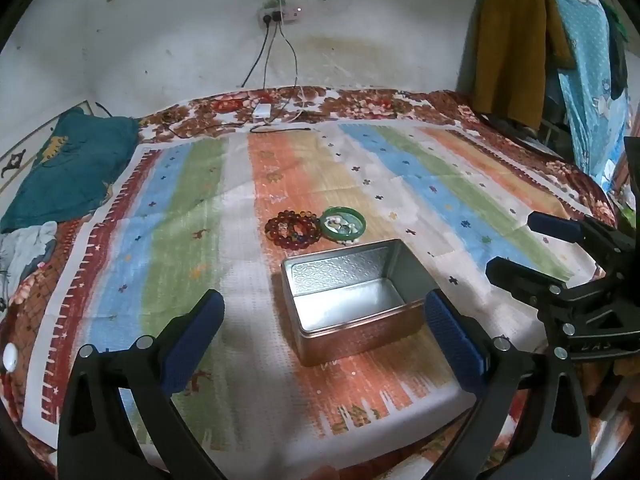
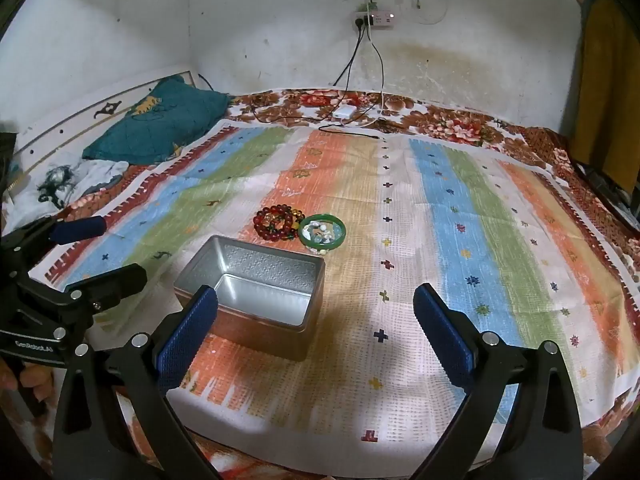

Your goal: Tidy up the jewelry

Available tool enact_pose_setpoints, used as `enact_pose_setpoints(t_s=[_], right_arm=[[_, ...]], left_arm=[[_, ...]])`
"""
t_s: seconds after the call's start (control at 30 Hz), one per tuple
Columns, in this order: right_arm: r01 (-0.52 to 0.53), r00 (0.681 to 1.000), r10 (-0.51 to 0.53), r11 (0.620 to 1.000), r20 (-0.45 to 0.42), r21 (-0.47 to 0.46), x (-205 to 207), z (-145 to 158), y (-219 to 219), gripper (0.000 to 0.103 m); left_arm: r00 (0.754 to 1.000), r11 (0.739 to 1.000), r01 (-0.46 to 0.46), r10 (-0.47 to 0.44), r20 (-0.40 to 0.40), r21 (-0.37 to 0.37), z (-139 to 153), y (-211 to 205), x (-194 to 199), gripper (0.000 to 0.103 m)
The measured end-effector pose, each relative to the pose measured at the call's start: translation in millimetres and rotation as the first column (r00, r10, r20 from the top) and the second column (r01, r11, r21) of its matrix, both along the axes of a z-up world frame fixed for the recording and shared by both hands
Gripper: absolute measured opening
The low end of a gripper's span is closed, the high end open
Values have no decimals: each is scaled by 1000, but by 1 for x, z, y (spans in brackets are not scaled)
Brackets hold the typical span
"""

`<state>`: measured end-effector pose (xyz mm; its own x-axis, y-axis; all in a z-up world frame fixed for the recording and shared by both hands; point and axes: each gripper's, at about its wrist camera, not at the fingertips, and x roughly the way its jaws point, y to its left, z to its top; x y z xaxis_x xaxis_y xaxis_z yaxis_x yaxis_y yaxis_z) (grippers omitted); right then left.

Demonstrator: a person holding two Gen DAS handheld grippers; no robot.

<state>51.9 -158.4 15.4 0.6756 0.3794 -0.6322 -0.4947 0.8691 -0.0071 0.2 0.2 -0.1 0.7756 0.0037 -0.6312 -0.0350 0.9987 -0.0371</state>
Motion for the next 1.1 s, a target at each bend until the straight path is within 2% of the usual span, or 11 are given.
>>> enact_pose_setpoints(t_s=[1.1], right_arm=[[-1, 1000, 1, 1000, -4, -7, 1, -2, 2, 99]], left_arm=[[1000, 1000, 1, -1, -13, -5, -7, -1, 1, 98]])
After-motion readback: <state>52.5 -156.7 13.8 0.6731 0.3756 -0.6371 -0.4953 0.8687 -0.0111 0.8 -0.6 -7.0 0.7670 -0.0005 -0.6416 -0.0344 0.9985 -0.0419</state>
